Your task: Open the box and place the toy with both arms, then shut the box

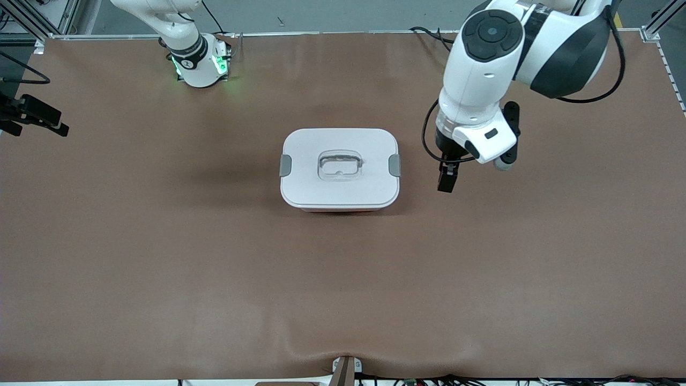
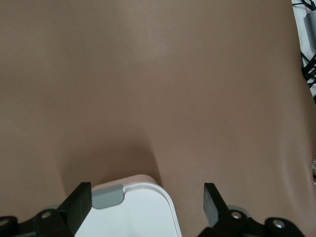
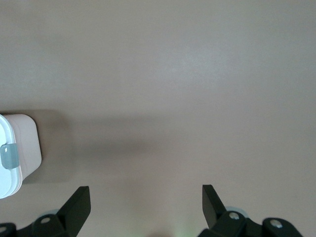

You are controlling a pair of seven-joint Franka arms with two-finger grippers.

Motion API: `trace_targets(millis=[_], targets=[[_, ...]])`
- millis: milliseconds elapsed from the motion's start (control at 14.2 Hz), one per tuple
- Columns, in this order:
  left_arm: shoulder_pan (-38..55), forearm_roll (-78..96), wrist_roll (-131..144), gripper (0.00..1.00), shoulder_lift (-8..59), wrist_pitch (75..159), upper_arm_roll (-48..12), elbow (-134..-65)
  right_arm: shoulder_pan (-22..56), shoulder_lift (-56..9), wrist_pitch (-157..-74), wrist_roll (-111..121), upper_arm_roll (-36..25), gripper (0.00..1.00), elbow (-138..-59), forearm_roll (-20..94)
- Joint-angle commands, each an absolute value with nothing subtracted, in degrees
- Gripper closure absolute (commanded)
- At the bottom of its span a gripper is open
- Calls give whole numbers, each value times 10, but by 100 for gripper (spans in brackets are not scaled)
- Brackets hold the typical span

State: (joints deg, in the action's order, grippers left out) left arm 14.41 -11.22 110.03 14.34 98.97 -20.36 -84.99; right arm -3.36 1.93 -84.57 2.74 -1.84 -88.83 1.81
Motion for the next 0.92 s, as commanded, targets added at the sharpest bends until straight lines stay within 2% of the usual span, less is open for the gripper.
trace_targets(millis=[0,634,846], targets=[[124,-98,1053,0,129,973,-205,-849,-42,19,-834,25,-13,0,-882,19],[65,-54,912,0,99,967,-200,-851,-22,4,-835,25,-11,0,-882,26],[65,-54,837,0,88,957,-174,-851,-21,4,-834,25,-11,0,-882,26]])
